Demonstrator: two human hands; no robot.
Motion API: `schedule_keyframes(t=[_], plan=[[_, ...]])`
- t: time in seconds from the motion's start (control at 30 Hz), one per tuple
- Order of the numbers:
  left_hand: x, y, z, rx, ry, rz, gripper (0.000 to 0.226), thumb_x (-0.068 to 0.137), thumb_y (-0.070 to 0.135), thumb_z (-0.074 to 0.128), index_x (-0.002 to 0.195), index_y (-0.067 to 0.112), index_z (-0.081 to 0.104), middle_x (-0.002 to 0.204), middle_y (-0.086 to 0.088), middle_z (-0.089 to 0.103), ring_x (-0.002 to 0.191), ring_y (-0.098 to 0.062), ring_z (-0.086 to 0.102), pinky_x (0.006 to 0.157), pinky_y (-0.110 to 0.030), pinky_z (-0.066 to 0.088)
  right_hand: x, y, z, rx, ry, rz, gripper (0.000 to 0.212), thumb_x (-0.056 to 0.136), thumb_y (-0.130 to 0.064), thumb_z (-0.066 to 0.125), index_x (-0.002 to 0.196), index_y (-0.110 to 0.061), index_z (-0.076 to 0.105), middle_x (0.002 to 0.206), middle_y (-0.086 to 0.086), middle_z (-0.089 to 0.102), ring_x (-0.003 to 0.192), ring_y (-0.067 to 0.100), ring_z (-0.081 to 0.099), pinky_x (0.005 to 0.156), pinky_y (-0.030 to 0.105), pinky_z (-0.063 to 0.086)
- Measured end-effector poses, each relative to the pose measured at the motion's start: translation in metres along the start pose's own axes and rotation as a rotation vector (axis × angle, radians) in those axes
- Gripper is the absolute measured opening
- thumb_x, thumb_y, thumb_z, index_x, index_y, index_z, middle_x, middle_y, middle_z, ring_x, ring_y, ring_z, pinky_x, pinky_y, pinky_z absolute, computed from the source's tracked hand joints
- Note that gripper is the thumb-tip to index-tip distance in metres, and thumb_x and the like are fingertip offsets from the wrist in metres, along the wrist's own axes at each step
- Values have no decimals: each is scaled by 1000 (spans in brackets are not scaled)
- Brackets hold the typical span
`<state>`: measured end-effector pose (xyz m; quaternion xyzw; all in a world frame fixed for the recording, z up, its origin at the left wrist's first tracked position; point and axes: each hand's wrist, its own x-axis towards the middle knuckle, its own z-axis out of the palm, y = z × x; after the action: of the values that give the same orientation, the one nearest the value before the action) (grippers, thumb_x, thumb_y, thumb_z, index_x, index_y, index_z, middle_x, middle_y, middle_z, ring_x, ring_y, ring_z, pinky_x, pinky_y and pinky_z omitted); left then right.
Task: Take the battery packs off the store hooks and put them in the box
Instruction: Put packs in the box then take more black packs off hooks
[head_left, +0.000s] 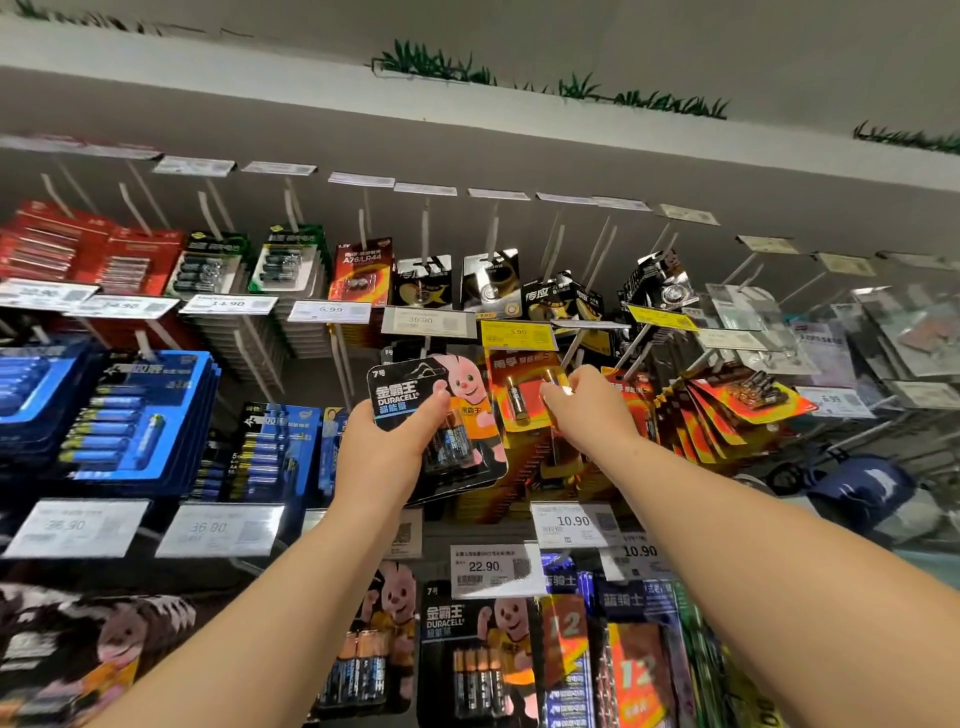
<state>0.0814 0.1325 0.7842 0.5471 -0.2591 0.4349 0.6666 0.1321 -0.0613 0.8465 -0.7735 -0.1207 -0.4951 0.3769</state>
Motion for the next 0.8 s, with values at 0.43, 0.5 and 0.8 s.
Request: schedule_keyframes(t=[0.43,0.5,0.8], plan=[[-14,-5,-8,30,19,-59,39,83,43,74,115,22,62,105,2,71,89,-12,69,58,-21,49,-22,2,16,42,-11,131,48,93,-56,44,112,-11,47,97,2,56,86,22,56,64,31,40],[-17,-8,-10,18,28,-75,36,83,42,74,113,23,63,103,2,72,87,-11,69,58,-21,49,-42,-1,7,90,66,71,46,93,-54,45,116,-14,49,110,1,55,95,20,56,69,32,40],[-50,-15,-14,-26,2,-146,42,80,46,77,114,24,67,104,3,74,93,-15,70,76,-31,55,-143,-21,8,399,-292,-51,42,80,-43,72,112,-21,56,82,-6,57,72,10,58,58,24,40]])
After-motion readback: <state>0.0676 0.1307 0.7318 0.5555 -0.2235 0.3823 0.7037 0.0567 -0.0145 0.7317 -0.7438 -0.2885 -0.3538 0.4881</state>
